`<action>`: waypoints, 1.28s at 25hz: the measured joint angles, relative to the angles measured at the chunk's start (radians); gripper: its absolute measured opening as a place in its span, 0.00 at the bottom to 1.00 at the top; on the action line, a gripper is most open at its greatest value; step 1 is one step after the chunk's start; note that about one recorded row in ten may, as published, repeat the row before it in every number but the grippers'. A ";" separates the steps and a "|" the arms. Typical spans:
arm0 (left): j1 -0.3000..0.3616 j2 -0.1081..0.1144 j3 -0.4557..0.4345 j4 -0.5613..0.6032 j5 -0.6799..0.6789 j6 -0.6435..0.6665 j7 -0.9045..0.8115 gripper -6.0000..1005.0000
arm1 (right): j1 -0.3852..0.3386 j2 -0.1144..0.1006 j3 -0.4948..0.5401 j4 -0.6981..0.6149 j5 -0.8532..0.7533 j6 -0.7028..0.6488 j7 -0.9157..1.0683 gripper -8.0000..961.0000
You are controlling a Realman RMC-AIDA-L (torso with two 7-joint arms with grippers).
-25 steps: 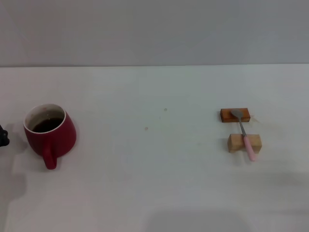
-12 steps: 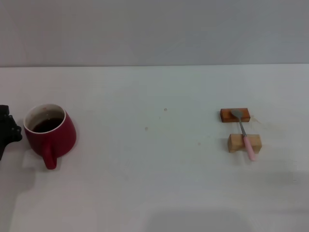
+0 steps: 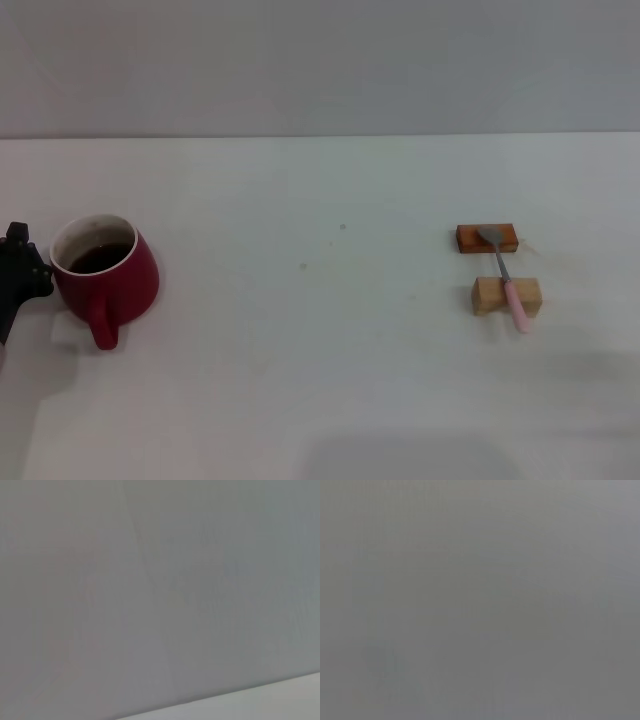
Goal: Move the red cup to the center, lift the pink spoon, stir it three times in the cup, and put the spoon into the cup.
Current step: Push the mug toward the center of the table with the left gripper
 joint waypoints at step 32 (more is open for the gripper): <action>0.001 0.002 -0.010 0.013 -0.006 -0.009 0.021 0.04 | 0.009 -0.002 0.000 -0.002 0.000 0.011 0.000 0.87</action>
